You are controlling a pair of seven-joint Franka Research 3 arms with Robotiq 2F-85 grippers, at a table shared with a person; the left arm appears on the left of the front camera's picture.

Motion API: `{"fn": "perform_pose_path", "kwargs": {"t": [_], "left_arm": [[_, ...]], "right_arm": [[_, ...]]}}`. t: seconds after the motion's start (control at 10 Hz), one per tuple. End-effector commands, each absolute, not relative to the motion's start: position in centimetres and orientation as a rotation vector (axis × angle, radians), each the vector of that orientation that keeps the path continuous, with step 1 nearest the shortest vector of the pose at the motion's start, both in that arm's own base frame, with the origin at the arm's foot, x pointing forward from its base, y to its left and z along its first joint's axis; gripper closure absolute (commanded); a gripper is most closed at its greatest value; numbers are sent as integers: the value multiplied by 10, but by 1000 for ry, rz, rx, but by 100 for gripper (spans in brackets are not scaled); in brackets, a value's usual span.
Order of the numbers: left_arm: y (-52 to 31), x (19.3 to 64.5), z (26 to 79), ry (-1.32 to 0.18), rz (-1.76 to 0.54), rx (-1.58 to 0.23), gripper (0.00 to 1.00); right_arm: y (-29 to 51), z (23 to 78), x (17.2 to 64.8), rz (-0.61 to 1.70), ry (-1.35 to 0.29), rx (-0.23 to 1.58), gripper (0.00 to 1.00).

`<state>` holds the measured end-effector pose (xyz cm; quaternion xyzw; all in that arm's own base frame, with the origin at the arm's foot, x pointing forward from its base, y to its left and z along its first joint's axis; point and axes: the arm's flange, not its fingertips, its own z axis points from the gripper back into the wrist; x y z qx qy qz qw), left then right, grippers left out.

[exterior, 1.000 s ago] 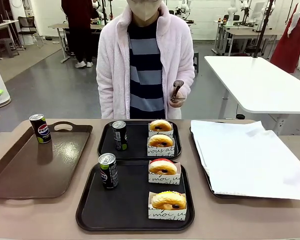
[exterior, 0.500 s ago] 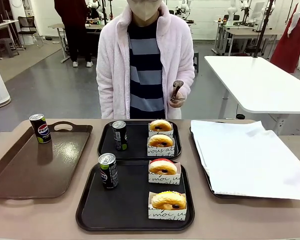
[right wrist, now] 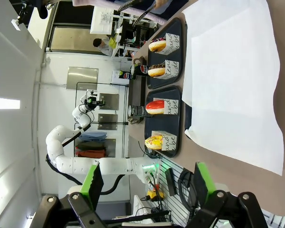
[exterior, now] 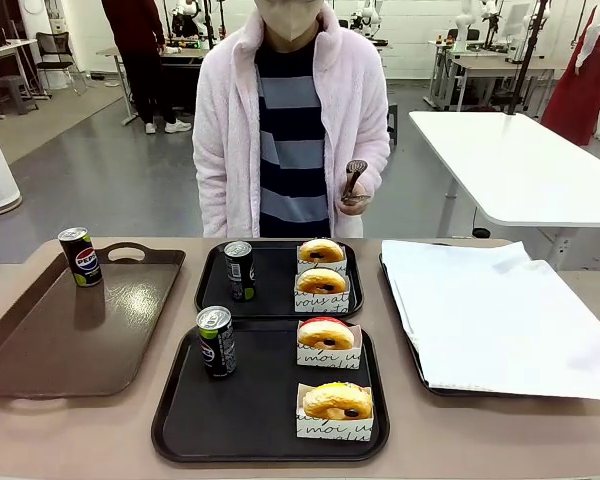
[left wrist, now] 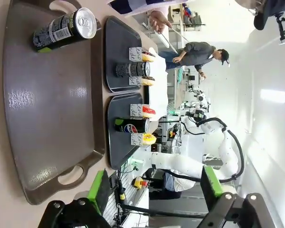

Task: Set up donuts and drinks on trays.
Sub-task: Pick up one Pepsi coke from the Handle tray and place it on the Flat Tray without a Pepsi coke.

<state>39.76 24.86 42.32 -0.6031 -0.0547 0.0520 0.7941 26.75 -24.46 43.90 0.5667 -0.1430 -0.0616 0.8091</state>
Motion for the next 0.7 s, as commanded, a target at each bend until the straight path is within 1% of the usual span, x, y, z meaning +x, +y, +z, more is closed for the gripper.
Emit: {"fn": "perform_pose_path", "kwargs": {"t": [0.0, 0.6], "left_arm": [[247, 394, 422, -103, 108, -1318, 0], [247, 394, 422, -103, 108, -1318, 0]], "right_arm": [[-245, 439, 268, -124, -315, 1224, 0], [-245, 439, 268, -124, -315, 1224, 0]]}}
